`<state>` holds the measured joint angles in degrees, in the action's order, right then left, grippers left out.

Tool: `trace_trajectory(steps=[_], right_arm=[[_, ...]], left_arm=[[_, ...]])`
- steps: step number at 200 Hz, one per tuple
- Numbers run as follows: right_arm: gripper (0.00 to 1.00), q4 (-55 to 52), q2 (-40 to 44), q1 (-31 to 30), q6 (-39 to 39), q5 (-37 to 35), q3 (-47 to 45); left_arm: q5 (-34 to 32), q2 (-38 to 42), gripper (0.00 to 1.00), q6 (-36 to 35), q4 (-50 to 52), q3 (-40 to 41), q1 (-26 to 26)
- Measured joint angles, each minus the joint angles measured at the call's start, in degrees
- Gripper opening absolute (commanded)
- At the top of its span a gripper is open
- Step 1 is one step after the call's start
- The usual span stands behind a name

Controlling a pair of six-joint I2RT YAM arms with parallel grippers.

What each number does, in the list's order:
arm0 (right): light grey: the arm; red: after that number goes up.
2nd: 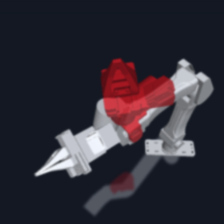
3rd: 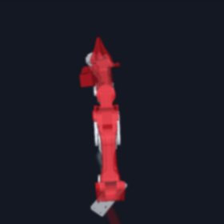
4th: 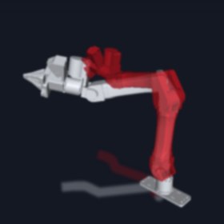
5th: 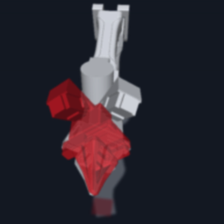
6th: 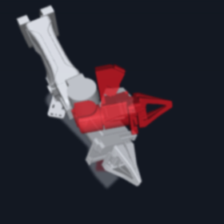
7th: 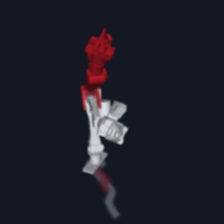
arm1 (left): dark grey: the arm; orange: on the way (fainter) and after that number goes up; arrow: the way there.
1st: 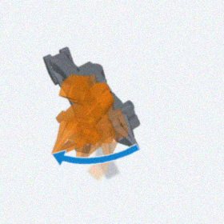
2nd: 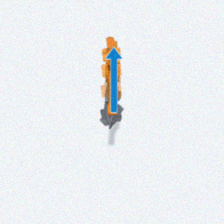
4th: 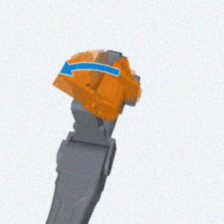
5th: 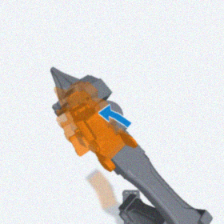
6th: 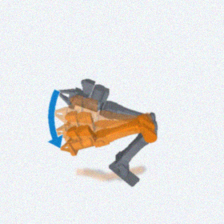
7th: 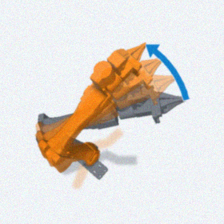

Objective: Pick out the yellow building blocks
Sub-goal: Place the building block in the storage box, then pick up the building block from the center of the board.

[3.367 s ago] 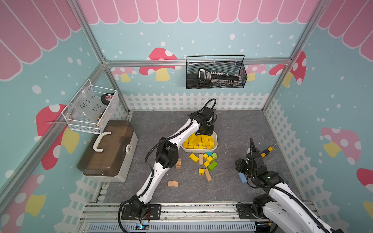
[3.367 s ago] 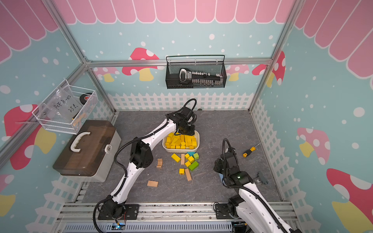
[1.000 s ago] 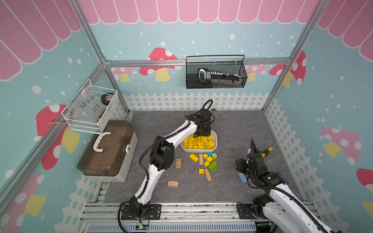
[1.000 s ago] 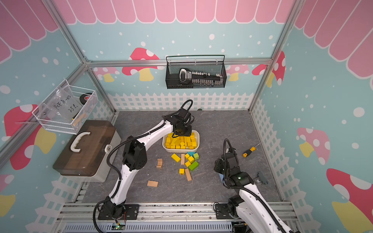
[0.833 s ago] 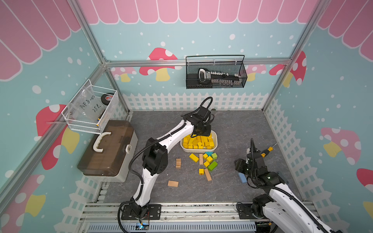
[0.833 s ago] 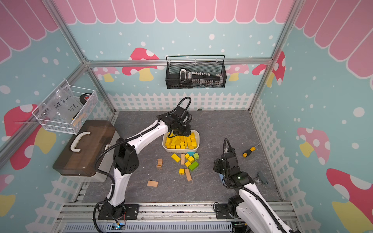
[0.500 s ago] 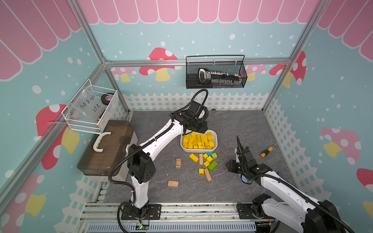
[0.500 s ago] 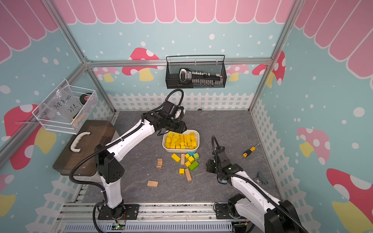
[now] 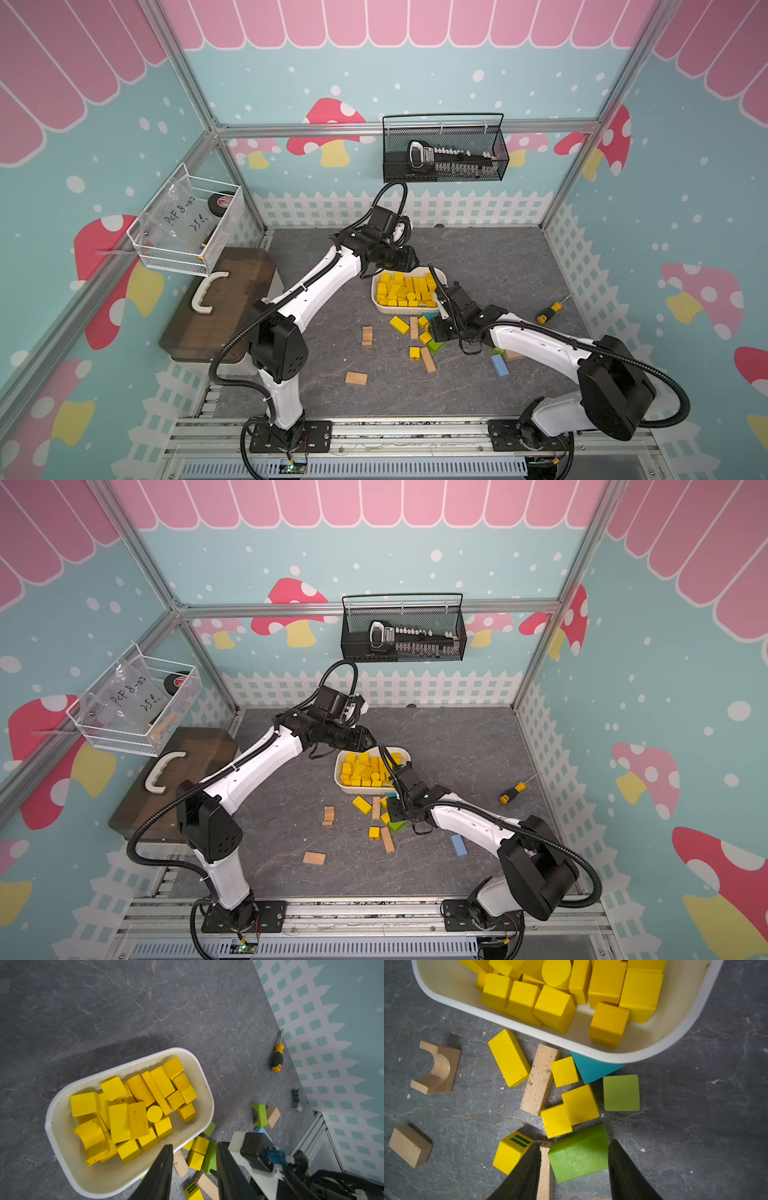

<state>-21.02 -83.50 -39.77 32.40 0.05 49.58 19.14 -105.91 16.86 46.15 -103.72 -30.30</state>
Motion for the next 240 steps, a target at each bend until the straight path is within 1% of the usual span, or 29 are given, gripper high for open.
trace_trajectory(steps=[28,49,68,103,164,240], right_arm=[[0.51,-0.1,-3.6,0.0,-1.8,0.5,2.8],[0.48,-0.6,-7.1,0.0,-3.1,1.1,5.8],[0.47,-0.9,-10.2,0.0,-3.7,1.4,8.5],[0.46,-3.3,-13.2,0.0,-3.7,0.9,10.5],[0.43,-6.2,-14.0,0.0,-3.0,-1.1,11.7],[0.39,-7.6,-15.9,0.0,-2.8,-1.5,12.3]], left_arm=[[0.4,0.9,0.39,0.5,-1.0,0.2,2.4],[0.4,0.9,0.39,0.5,-1.1,0.3,2.5],[0.4,0.9,0.39,0.5,-1.0,0.3,2.4],[0.3,0.9,0.39,0.5,-1.0,0.3,2.6],[0.3,0.9,0.39,0.5,-0.9,0.3,4.3],[-0.1,0.9,0.39,0.5,-0.6,0.3,4.3]])
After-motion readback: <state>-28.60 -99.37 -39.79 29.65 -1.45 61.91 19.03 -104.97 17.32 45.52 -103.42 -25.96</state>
